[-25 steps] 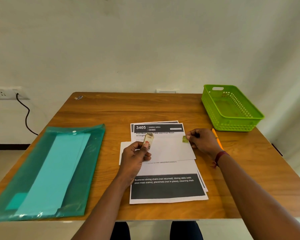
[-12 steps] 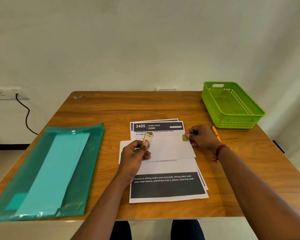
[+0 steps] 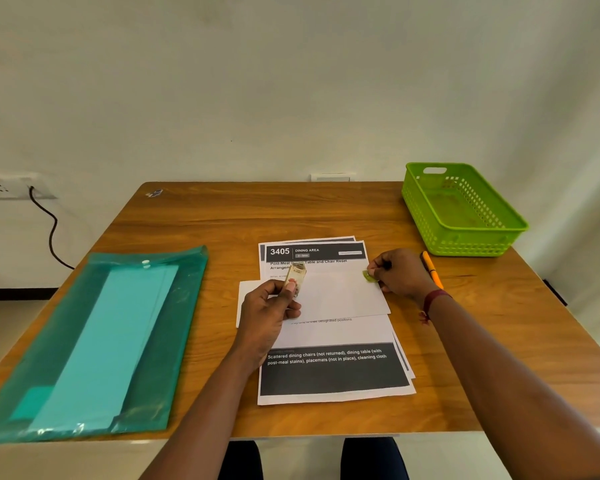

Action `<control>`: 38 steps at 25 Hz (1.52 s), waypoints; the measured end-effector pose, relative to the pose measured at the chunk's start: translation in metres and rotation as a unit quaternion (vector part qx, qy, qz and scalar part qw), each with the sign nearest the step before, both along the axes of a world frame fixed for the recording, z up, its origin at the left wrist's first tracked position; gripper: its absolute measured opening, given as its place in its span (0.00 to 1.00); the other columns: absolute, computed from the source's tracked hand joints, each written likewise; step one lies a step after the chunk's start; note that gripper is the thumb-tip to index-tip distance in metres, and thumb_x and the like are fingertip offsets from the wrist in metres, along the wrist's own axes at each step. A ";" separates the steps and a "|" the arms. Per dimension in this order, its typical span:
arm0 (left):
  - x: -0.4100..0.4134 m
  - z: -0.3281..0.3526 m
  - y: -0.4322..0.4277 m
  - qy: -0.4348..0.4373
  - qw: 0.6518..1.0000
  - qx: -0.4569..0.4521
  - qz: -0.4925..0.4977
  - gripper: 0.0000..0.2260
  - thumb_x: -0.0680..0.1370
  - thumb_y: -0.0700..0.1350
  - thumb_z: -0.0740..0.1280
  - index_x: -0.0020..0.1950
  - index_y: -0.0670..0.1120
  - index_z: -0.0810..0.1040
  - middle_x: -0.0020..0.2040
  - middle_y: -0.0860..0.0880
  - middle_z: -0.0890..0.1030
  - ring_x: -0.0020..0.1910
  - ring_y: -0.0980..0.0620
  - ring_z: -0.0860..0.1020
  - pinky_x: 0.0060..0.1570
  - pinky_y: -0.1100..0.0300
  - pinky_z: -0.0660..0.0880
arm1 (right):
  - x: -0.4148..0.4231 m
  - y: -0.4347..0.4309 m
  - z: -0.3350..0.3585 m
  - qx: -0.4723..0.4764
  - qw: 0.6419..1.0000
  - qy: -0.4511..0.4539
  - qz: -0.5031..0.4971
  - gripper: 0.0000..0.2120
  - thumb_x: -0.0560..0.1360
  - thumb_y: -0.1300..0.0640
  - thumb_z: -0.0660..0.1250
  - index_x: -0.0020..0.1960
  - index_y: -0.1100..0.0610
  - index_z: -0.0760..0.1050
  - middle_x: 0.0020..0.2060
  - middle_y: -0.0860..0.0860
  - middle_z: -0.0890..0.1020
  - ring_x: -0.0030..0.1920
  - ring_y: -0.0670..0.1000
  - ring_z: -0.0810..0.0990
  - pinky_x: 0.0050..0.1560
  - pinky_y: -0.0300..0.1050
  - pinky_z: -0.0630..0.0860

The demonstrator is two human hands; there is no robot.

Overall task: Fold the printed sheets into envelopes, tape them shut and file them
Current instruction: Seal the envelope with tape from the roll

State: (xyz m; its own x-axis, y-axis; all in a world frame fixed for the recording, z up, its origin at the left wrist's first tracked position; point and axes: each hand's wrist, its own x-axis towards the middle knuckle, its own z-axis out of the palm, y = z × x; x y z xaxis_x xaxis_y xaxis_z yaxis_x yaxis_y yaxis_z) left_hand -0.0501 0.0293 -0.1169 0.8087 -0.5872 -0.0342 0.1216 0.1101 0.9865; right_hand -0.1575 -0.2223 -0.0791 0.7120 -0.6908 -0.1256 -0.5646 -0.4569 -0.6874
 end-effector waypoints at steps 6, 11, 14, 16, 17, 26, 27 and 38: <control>0.000 0.000 0.000 -0.005 1.000 -0.001 0.000 0.11 0.78 0.47 0.69 0.56 0.42 0.81 0.40 0.46 0.83 0.38 0.51 0.81 0.40 0.61 0.79 | 0.001 0.006 0.000 -0.033 0.999 -0.011 -0.007 0.01 0.74 0.60 0.73 0.45 0.56 0.83 0.42 0.52 0.84 0.43 0.52 0.82 0.49 0.52 0.82; -0.001 0.001 0.001 -0.004 1.000 -0.003 0.000 0.09 0.78 0.48 0.69 0.54 0.44 0.82 0.40 0.45 0.84 0.38 0.51 0.82 0.40 0.61 0.79 | 0.002 0.012 0.000 -0.059 0.998 -0.020 -0.032 0.04 0.74 0.60 0.73 0.48 0.60 0.84 0.46 0.53 0.85 0.48 0.52 0.81 0.50 0.46 0.79; -0.001 0.002 0.001 -0.006 1.000 -0.003 -0.001 0.09 0.78 0.47 0.69 0.54 0.44 0.82 0.40 0.45 0.83 0.38 0.51 0.81 0.40 0.61 0.79 | 0.003 0.013 0.001 -0.063 0.997 -0.013 -0.038 0.05 0.74 0.60 0.72 0.49 0.60 0.84 0.47 0.54 0.85 0.48 0.52 0.81 0.48 0.44 0.78; -0.001 0.002 0.001 -0.003 1.000 -0.002 0.000 0.09 0.78 0.47 0.69 0.54 0.44 0.82 0.40 0.45 0.84 0.38 0.51 0.81 0.40 0.61 0.79 | 0.003 0.014 0.001 -0.056 0.997 -0.010 -0.044 0.07 0.74 0.61 0.73 0.51 0.58 0.82 0.47 0.54 0.84 0.47 0.52 0.80 0.41 0.41 0.74; -0.001 0.002 0.001 -0.003 1.000 -0.001 0.002 0.09 0.78 0.47 0.69 0.54 0.44 0.81 0.40 0.45 0.84 0.38 0.52 0.82 0.40 0.61 0.79 | 0.002 0.015 0.000 -0.056 0.997 -0.015 -0.049 0.08 0.73 0.62 0.73 0.52 0.57 0.81 0.46 0.54 0.83 0.46 0.52 0.79 0.37 0.40 0.71; -0.002 0.002 0.001 -0.014 1.000 0.011 0.006 0.10 0.78 0.47 0.69 0.55 0.44 0.81 0.39 0.46 0.84 0.38 0.51 0.82 0.41 0.59 0.80 | -0.005 0.023 -0.016 -0.162 0.986 -0.003 -0.027 0.12 0.78 0.66 0.64 0.52 0.54 0.83 0.51 0.55 0.78 0.47 0.50 0.74 0.42 0.39 0.69; -0.003 0.002 0.001 -0.015 1.000 0.014 0.008 0.10 0.78 0.47 0.69 0.56 0.43 0.81 0.40 0.46 0.84 0.38 0.51 0.82 0.41 0.59 0.80 | -0.005 0.023 -0.017 -0.168 0.985 -0.004 -0.028 0.11 0.78 0.66 0.64 0.53 0.55 0.83 0.51 0.55 0.78 0.46 0.50 0.73 0.42 0.39 0.68; -0.012 0.009 -0.002 -0.106 0.988 0.111 0.023 0.05 0.79 0.50 0.68 0.46 0.50 0.80 0.40 0.49 0.85 0.38 0.56 0.83 0.39 0.67 0.77 | -0.014 0.045 -0.028 -0.267 0.962 -0.058 -0.004 0.10 0.79 0.60 0.66 0.57 0.60 0.82 0.48 0.57 0.76 0.46 0.51 0.71 0.43 0.42 0.68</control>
State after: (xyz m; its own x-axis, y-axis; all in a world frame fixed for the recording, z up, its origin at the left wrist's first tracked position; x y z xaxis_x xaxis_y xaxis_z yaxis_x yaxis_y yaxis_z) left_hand -0.0616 0.0276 -0.1076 0.8375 -0.5463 0.0150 -0.0908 -0.1120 0.9895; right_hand -0.1715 -0.1774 -0.1067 0.6938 -0.6405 0.3294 -0.5035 -0.7583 -0.4140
